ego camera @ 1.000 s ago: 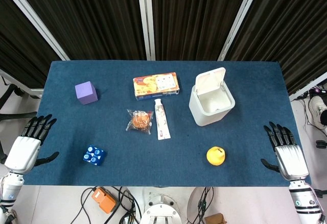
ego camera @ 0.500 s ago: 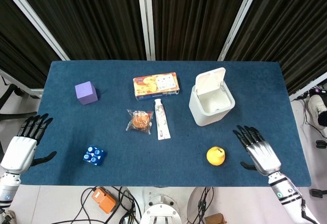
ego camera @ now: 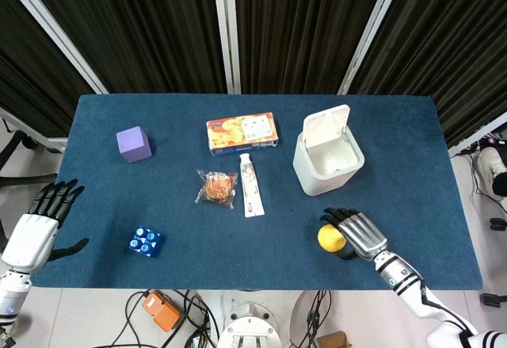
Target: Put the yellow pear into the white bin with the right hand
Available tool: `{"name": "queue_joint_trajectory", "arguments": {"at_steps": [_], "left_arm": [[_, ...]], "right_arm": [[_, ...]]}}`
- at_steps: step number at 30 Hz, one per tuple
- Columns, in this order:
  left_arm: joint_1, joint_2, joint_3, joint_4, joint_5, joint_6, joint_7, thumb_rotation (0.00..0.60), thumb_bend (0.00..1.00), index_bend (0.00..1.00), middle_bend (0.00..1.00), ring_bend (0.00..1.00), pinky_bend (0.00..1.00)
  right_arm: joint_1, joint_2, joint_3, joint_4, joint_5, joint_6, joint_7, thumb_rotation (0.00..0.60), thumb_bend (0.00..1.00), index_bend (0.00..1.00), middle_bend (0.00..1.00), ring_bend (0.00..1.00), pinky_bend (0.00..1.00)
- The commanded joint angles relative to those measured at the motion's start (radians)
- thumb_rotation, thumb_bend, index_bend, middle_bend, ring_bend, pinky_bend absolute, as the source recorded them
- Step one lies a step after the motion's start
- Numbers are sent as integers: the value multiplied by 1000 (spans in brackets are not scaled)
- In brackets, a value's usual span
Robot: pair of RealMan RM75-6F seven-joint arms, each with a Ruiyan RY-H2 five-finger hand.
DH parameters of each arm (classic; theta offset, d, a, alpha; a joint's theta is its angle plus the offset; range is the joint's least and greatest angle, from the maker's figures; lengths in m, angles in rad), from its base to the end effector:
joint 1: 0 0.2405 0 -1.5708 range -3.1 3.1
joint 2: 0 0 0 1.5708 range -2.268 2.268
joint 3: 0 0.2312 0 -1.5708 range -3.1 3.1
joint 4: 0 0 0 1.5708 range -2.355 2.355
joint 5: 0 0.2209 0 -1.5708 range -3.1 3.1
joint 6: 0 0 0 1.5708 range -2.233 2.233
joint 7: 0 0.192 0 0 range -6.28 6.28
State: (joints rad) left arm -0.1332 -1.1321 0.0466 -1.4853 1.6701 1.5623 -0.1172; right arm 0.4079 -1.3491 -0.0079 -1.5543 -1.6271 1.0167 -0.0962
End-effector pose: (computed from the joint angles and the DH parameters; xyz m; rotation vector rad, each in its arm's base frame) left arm -0.2812 0.2197 0.1287 -1.5702 -0.8308 -1.0141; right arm -0.2052 -0.2635 -0.0249 2.0460 -0.9623 0.8590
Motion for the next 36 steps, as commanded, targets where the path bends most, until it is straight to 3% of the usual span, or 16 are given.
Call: {"name": "queue_joint_trajectory", "arguments": {"at_steps": [1,3,8,11,13,16,20,23,26,28,31,34,36], "left_arm": [[1,0,0,-1,2,-1,2,600,103,0,0,0,1],[2,1,0,-2,5,2,0,600,103,0,0,0,1],[6,1,-3,0,6,7,-5,600,103,0,0,0,0],[6,2,-5,1,6,5,-6,600,103,0,0,0,1],[5,2,-5,0,6,3,-5,600,103,0,0,0,1],[4,1,-4,-2,11,1,1,600,103,0,0,0,1],[3,0,-2,-3,19,-3,7,600,103,0,0,0,1],[0,1,-1,-4,19,-11,5,600,103,0,0,0,1],[-2,3,-2,-3,15,-19,3,600,103,0,0,0,1],[-4,4,-3,-3,14,-23,1,600,103,0,0,0,1],[-5,6,-3,-3,14,-24,-3,600,103,0,0,0,1],[-3,8,-3,-1,16,-20,-7,600,103,0,0,0,1],[-3,8,-4,0,16,-19,-10,600,103,0,0,0,1]], "right_arm": [[4,-6,-8,7,-11,17,14,600,296,615,514,569,610],[-6,-4,-9,4,-34,66,27,600,319,696,575,630,634],[-57,35,-4,-25,-156,308,101,600,338,748,614,673,664],[-81,70,35,-56,-196,447,116,600,339,727,614,674,673],[-75,96,79,-92,-183,477,92,600,338,714,614,674,673],[-29,121,186,-147,-104,460,50,600,339,699,614,670,673],[74,100,331,-127,89,343,-13,600,338,667,614,646,668],[142,80,377,-84,225,223,-64,600,339,645,614,631,656],[194,58,384,-40,322,120,-98,600,339,627,614,619,647],[216,45,376,-17,356,75,-108,600,339,592,603,597,631],[233,34,357,9,374,27,-82,600,339,404,531,536,577],[236,48,331,11,377,-19,-34,600,338,130,371,401,461],[234,81,309,-8,384,-57,-27,600,338,12,208,242,388]]}}
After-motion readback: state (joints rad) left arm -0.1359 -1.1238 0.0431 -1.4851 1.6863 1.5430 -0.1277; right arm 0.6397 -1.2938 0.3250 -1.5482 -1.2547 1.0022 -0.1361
